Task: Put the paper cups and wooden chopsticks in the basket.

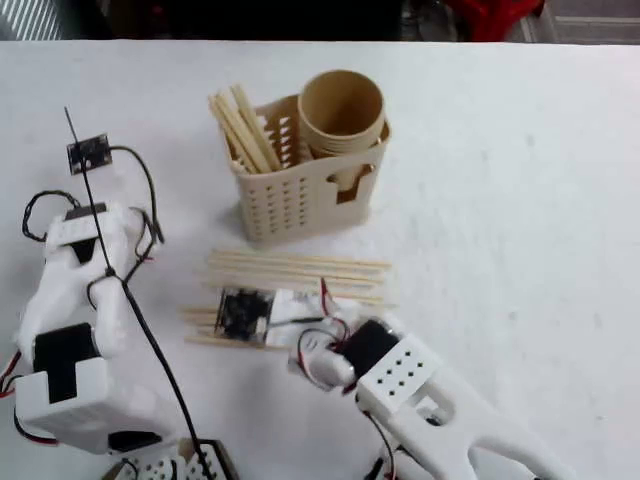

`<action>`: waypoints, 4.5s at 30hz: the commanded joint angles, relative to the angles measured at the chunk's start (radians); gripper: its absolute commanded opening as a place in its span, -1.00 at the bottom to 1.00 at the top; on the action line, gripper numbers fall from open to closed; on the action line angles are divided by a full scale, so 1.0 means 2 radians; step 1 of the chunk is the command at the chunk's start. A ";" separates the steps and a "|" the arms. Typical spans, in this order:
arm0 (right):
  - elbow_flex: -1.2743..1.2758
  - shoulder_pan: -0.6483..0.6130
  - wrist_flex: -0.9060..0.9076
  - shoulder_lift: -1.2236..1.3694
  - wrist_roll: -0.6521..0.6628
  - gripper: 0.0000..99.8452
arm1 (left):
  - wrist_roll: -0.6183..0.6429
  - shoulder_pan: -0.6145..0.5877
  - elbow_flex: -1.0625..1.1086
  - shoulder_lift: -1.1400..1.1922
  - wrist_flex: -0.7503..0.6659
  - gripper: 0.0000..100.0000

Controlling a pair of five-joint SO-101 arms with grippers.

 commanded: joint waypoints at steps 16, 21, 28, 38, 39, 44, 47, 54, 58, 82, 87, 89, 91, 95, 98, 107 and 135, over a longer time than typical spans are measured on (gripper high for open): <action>-0.080 -0.008 -0.031 0.221 0.008 -0.95 | 0.003 0.002 -0.005 -0.003 -0.012 -0.66; -0.080 -0.008 -0.059 0.240 0.008 -0.94 | 0.003 0.002 -0.005 -0.003 -0.012 -0.66; -0.084 -0.008 -0.058 0.267 0.008 -0.93 | 0.003 0.002 -0.003 -0.003 -0.012 -0.66; -0.084 -0.007 -0.061 0.273 0.008 -0.97 | 0.003 0.002 -0.002 -0.003 -0.012 -0.66; -0.084 -0.007 -0.061 0.273 0.008 -0.95 | 0.003 0.002 -0.002 -0.003 -0.012 -0.66; -0.084 -0.007 -0.058 0.272 0.008 -0.97 | 0.003 0.002 -0.002 -0.003 -0.012 -0.66; -0.084 -0.007 -0.046 0.250 0.007 -0.97 | 0.003 0.002 -0.002 -0.003 -0.012 -0.66; -0.080 -0.007 0.005 0.161 0.003 -0.89 | 0.003 0.002 -0.003 -0.003 -0.012 -0.66; -0.080 -0.008 -0.014 0.177 0.004 -0.78 | 0.003 0.002 -0.002 -0.003 -0.012 -0.66; -0.104 0.037 -0.045 0.237 0.007 -0.97 | 0.003 0.002 -0.002 -0.003 -0.012 -0.66; -0.108 0.055 0.023 0.113 0.005 -0.97 | 0.003 0.002 -0.003 -0.003 -0.012 -0.66; -0.108 0.052 0.047 0.056 0.004 -0.97 | 0.003 0.002 -0.003 -0.003 -0.012 -0.66; -0.111 0.053 0.062 0.000 0.004 -0.97 | 0.003 0.002 -0.003 -0.003 -0.012 -0.66; -0.158 0.056 0.078 -0.098 0.000 -0.97 | 0.003 0.002 -0.003 -0.003 -0.012 -0.66; -0.253 0.053 0.087 -0.118 -0.055 -0.97 | 0.003 0.003 -0.002 -0.003 -0.012 -0.66; -0.493 0.056 -0.102 0.059 -0.201 -0.96 | 0.003 0.003 -0.003 -0.003 -0.012 -0.66; -0.282 0.119 -0.418 0.164 -0.223 -0.96 | 0.003 0.003 -0.004 -0.003 -0.012 -0.66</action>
